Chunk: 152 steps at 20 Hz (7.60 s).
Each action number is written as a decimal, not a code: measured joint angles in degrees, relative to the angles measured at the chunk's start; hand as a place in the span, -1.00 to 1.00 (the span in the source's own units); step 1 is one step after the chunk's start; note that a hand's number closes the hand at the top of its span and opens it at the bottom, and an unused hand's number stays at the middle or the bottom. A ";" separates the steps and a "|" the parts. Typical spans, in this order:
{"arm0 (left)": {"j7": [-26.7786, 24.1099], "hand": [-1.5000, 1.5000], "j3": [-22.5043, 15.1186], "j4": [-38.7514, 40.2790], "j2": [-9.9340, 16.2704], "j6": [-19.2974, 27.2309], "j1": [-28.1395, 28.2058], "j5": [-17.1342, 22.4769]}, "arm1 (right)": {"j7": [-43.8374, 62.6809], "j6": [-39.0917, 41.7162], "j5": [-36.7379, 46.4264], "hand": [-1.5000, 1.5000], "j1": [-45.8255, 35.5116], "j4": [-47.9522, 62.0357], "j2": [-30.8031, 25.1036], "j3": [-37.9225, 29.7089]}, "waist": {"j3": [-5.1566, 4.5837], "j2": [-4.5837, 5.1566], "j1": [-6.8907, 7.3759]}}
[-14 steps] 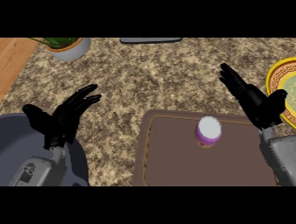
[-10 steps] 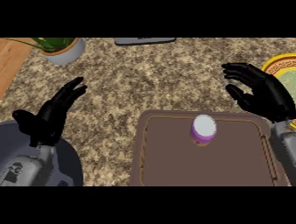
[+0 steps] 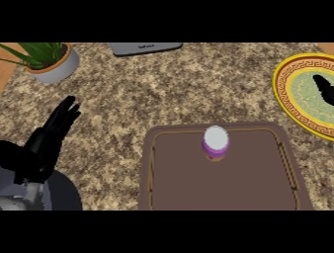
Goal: Pick the can from the tray and place it in the plate
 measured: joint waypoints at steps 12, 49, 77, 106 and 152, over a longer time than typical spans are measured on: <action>4.55 0.00 -4.14 -11.85 3.24 0.66 7.28 3.21 | 4.32 -1.39 7.37 -1.00 9.57 -6.59 -1.93 4.91 | -1.17 0.96 0.58; 9.43 0.00 -8.70 -21.72 7.70 7.77 12.39 7.07 | 56.21 11.49 31.95 -1.00 4.84 -22.57 3.80 35.12 | -2.58 2.52 3.40; 9.37 0.00 -9.72 -21.07 8.97 9.11 11.50 8.02 | 55.45 16.04 41.79 1.00 0.80 -9.71 11.23 40.86 | -2.71 2.50 3.29; 9.58 0.00 -8.12 -22.59 9.83 10.79 14.22 9.02 | 38.99 -12.86 47.80 1.00 17.72 -40.35 4.27 34.23 | -2.93 2.82 0.46; 12.35 0.00 -13.91 -15.07 8.95 12.31 0.77 10.25 | -20.78 7.54 -5.57 -1.00 -4.83 35.43 -7.29 -10.32 | -4.02 3.74 6.34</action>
